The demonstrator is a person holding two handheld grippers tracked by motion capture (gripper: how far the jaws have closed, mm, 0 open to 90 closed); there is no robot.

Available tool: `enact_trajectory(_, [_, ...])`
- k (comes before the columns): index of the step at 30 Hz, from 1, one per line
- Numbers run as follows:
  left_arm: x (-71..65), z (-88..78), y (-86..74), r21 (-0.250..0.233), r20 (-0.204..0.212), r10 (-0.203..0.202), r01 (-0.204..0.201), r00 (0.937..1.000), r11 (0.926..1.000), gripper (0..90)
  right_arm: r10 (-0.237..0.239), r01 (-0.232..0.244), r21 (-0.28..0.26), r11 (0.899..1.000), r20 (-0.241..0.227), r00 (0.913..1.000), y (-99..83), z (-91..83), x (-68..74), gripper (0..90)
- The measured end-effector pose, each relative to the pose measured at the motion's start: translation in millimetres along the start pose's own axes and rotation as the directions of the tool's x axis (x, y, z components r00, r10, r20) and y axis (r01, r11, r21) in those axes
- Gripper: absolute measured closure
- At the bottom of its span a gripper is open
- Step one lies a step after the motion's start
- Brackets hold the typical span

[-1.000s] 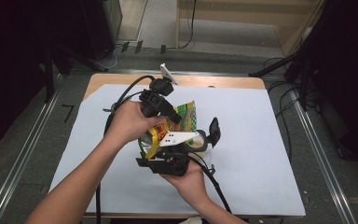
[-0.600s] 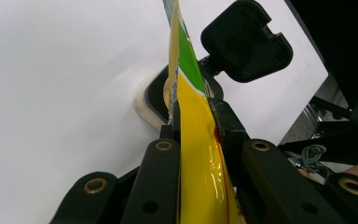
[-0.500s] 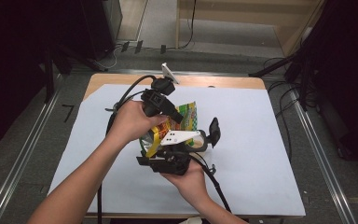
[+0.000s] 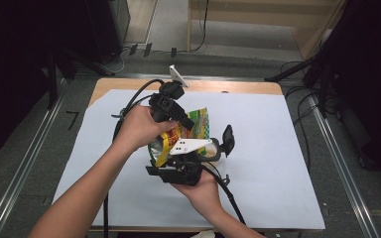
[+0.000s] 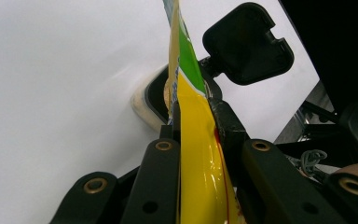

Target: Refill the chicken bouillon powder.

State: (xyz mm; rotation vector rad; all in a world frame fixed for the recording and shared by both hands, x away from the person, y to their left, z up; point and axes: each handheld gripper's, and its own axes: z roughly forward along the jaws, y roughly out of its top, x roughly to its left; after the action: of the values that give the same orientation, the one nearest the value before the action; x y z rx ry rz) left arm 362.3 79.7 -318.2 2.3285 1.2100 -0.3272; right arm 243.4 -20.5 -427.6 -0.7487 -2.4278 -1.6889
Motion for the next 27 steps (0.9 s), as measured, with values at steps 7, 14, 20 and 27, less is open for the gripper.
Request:
enact_trajectory(7, [3.2, 0.1, 1.9, 0.001, 0.004, -0.012, 0.012, 0.9999, 0.9999, 82.1, -0.01, 0.01, 0.002, 1.0, 0.011, 0.9999, 1.1, -0.8, 0.6, 70.9])
enact_trajectory(14, [3.3, 0.0, 1.2, 0.003, -0.002, -0.009, 0.009, 1.0, 1.0, 82.1, -0.013, 0.013, 0.005, 1.0, 0.013, 0.9998, 0.7, -0.1, 0.3, 70.9])
enact_trajectory(20, [2.8, -1.6, 0.2, -0.009, 0.0, -0.008, 0.008, 1.0, 0.9999, 82.1, -0.016, 0.016, 0.002, 1.0, 0.015, 0.9998, 1.2, -0.2, 1.2, 70.9])
enact_trajectory(27, [0.6, -2.9, -1.1, -0.019, -0.008, -0.001, 0.001, 1.0, 0.9998, 82.1, -0.031, 0.031, 0.01, 0.999, 0.027, 0.9992, 1.5, 0.2, 0.7, 70.9])
